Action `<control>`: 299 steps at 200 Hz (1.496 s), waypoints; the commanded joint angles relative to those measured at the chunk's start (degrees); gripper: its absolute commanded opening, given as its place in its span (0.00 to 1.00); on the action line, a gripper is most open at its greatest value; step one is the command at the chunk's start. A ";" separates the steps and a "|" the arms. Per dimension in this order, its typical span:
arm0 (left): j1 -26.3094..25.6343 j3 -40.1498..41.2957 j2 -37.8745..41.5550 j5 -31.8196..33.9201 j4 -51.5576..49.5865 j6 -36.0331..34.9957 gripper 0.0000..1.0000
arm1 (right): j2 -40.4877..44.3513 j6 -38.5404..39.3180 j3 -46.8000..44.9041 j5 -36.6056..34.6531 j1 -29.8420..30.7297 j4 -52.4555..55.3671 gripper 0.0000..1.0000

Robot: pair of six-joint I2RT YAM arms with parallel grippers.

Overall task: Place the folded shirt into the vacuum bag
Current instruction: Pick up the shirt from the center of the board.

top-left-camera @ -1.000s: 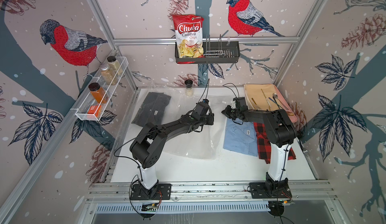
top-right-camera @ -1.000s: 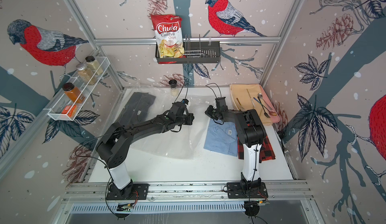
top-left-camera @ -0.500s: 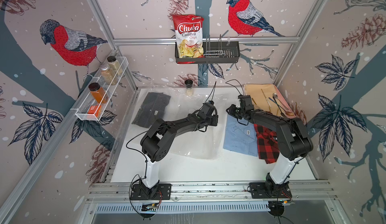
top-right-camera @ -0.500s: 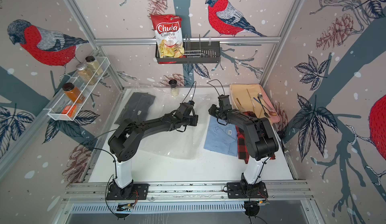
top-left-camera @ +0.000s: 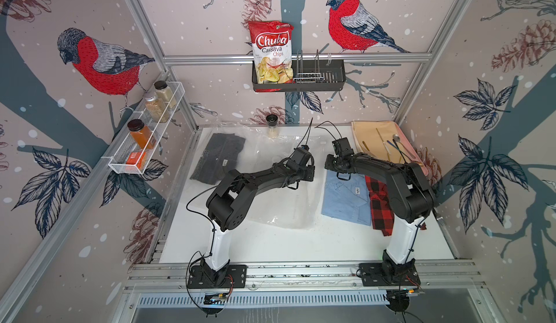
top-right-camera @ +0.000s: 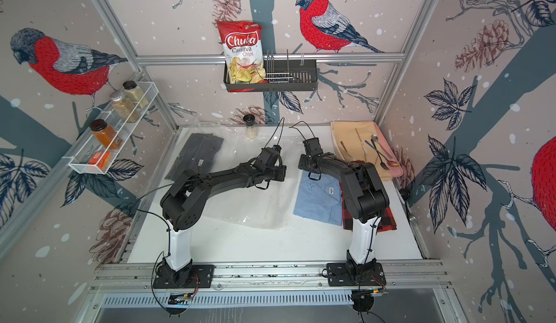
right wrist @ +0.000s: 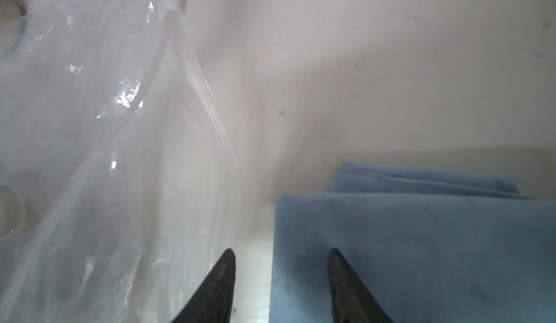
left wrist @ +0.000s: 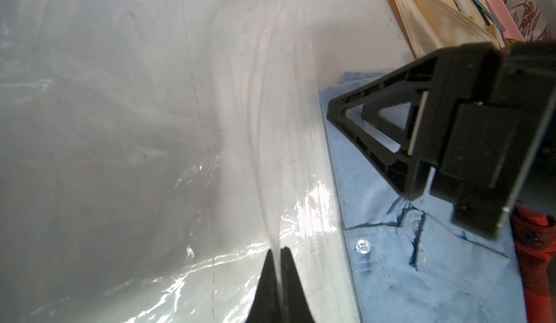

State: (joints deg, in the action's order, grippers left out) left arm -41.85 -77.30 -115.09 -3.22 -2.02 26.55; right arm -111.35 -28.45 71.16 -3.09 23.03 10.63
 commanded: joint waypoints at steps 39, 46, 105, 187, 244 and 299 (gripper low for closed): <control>0.00 -0.65 -0.55 0.06 -0.11 -0.99 0.00 | -3.96 1.98 6.01 -10.46 2.24 7.63 0.53; -0.06 -0.59 -0.63 0.00 -0.21 -1.01 0.00 | -4.62 2.06 6.63 -10.84 2.32 8.10 0.53; -0.01 -0.64 -0.75 -0.23 -0.01 -1.01 0.00 | -9.20 2.17 7.12 -9.27 2.77 9.23 0.52; -0.03 -0.79 -0.94 -0.82 0.10 -0.72 0.00 | -9.32 3.09 5.51 -7.33 3.19 9.25 0.39; 0.00 -0.50 -0.59 -0.71 -0.09 -0.44 0.00 | -6.23 3.57 -0.07 -4.12 2.36 5.89 0.12; 0.00 -0.47 -0.32 -0.78 -0.22 -0.34 0.00 | 0.35 3.21 -7.46 3.52 0.04 -2.88 0.00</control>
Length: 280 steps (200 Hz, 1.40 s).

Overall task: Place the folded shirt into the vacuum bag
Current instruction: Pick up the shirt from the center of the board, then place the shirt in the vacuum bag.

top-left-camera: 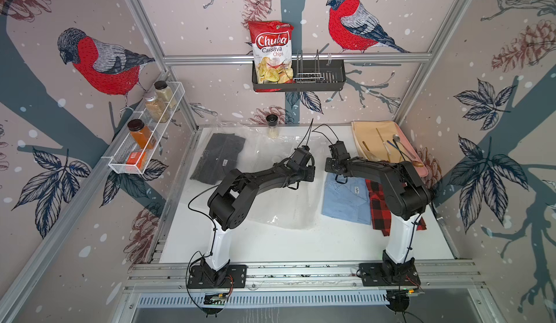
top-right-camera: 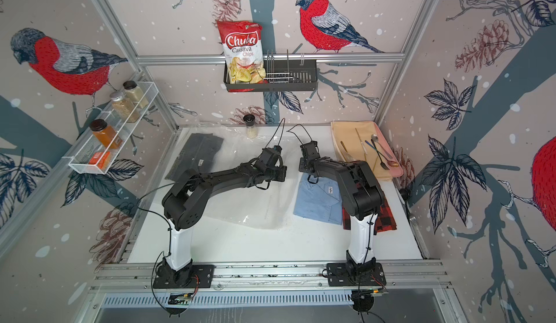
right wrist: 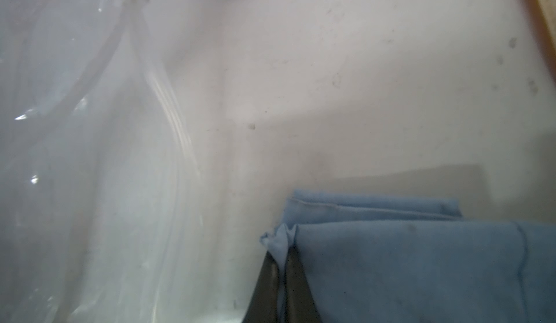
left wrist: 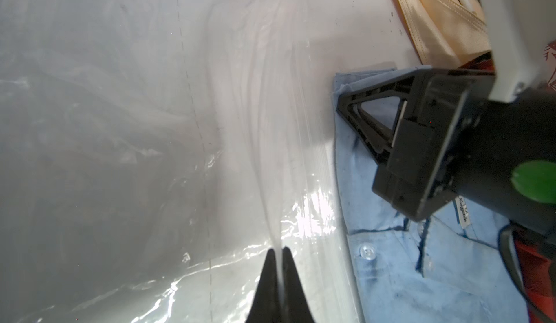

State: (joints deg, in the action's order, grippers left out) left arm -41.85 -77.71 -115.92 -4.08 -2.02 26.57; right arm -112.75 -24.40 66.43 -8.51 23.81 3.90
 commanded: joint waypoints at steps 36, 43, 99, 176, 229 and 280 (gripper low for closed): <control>-0.08 0.17 1.46 -0.27 -0.61 -0.18 0.00 | 9.41 -2.37 -7.90 13.50 -2.78 -3.15 0.00; -0.04 0.19 1.57 -0.31 -0.61 -0.14 0.00 | 10.83 -2.72 -8.65 14.93 -3.42 -4.58 0.00; -0.06 0.21 2.02 -0.58 -0.79 -0.03 0.00 | 18.53 -6.12 -14.18 25.73 -6.99 -15.34 0.00; -0.08 0.39 2.14 -0.85 -0.71 0.02 0.00 | 19.42 -11.98 -14.83 32.75 -6.96 -26.34 0.00; -0.14 0.36 3.24 -1.23 -0.71 0.22 0.00 | 11.63 -19.35 -15.01 39.56 -7.01 -37.69 0.00; -0.14 0.79 4.62 -1.89 -0.79 0.44 0.00 | 3.65 -22.51 -14.23 39.94 -7.00 -40.50 0.00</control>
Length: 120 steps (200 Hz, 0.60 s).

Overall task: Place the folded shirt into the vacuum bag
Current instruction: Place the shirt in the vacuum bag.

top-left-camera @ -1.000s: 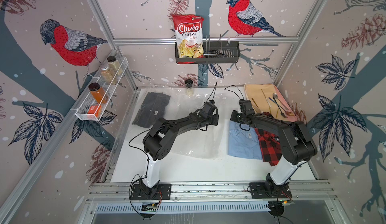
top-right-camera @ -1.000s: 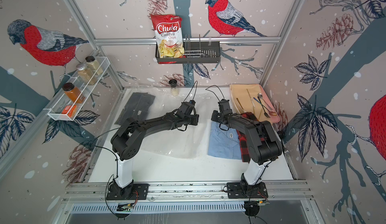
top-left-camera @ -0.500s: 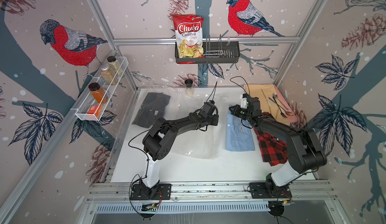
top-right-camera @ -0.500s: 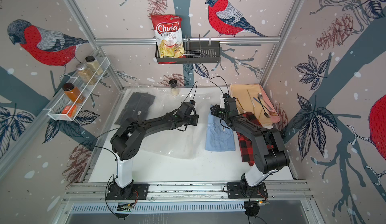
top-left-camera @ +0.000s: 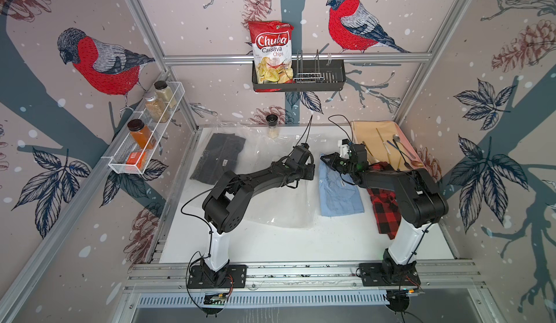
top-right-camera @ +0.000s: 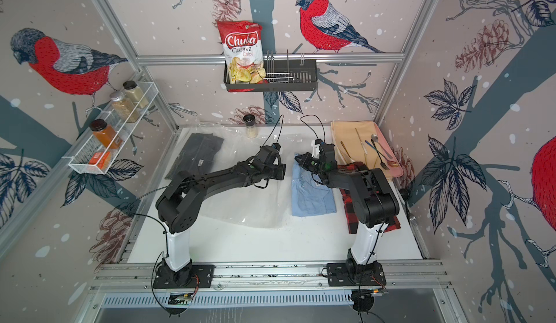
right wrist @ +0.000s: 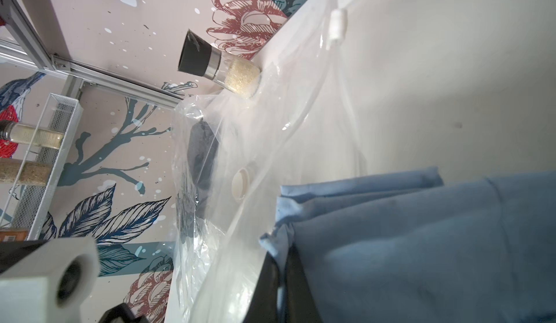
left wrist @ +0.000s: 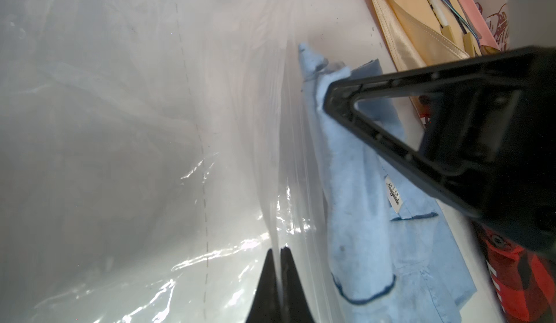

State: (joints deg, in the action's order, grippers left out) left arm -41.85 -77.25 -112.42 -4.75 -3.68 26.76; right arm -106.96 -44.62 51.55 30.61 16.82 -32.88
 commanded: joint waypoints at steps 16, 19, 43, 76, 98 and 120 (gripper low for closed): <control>-0.17 0.48 1.74 -1.35 0.94 0.44 0.00 | -3.95 -1.84 2.14 -1.09 0.02 0.15 0.00; -0.23 0.60 1.88 -1.33 1.03 0.45 0.00 | -4.27 -1.68 2.48 -1.58 0.02 1.05 0.00; -0.67 0.82 2.71 -1.27 1.22 0.45 0.00 | -6.30 0.07 6.16 -6.03 -0.03 10.27 0.00; -1.91 1.07 1.93 -1.27 1.72 0.63 0.00 | -6.64 1.44 8.92 -8.69 -0.05 16.46 0.00; -3.10 1.51 1.00 -0.51 2.08 0.83 0.00 | -5.73 1.82 10.29 -8.28 -0.24 18.20 0.00; -4.01 1.97 0.20 1.05 2.05 0.91 0.00 | -4.02 0.54 10.41 -5.60 -0.89 17.42 0.00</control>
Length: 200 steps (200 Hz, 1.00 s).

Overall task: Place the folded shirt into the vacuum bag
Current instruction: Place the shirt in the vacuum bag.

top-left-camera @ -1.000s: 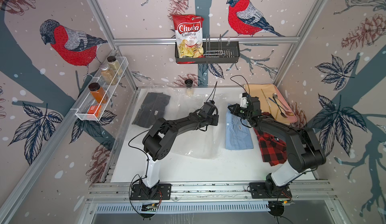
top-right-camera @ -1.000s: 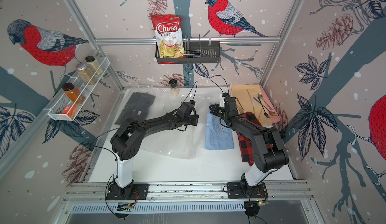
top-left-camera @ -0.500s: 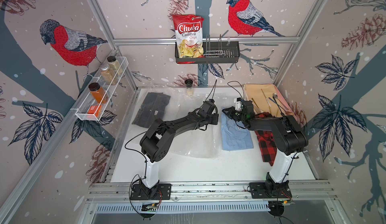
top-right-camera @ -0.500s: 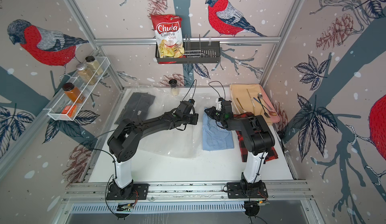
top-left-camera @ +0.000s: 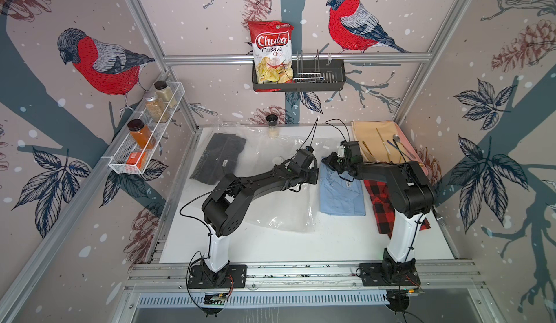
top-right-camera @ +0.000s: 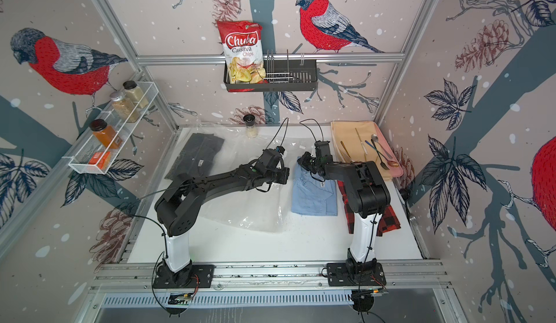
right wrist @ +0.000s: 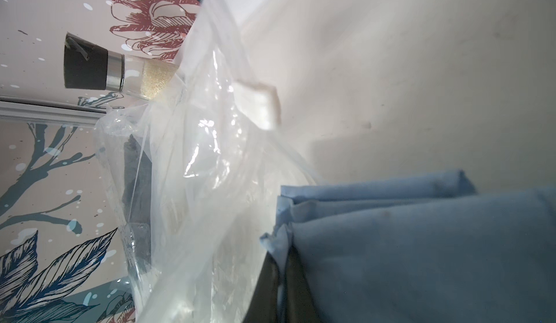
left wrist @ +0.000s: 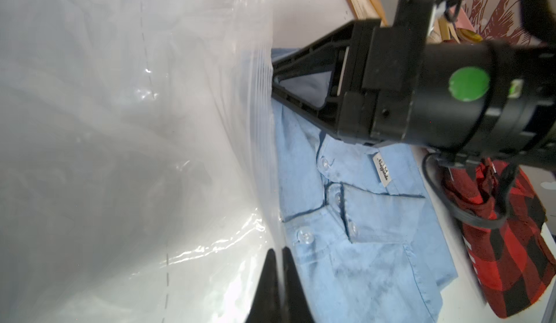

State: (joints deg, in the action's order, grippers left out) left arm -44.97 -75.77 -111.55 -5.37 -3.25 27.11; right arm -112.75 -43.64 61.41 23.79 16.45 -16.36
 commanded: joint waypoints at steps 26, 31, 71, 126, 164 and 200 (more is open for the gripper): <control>-1.00 1.46 -1.21 2.22 2.27 0.98 0.00 | 3.06 -2.61 0.38 4.18 -1.12 -1.09 0.00; -1.00 1.56 -1.30 2.16 2.31 1.05 0.00 | 3.06 -2.91 0.46 4.52 -1.16 -1.46 0.00; -1.00 1.51 -0.71 2.18 2.55 1.27 0.00 | -1.91 -3.44 2.40 4.51 -0.87 -1.65 0.00; -1.00 0.48 -1.27 4.00 2.21 0.99 0.00 | 1.73 1.50 1.43 0.85 0.22 3.51 0.44; -0.99 -2.10 -3.55 4.16 2.31 0.75 0.00 | 10.27 6.88 -1.64 -3.73 1.11 10.09 0.61; -0.79 -3.45 -4.79 4.22 2.02 0.40 0.00 | 19.24 11.00 -9.64 -7.16 2.89 14.12 0.61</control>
State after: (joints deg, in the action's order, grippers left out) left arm -45.87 -78.28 -115.85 -1.45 -1.98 28.47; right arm -97.86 -37.32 55.61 20.21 17.96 -6.98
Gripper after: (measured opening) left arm 0.049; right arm 0.616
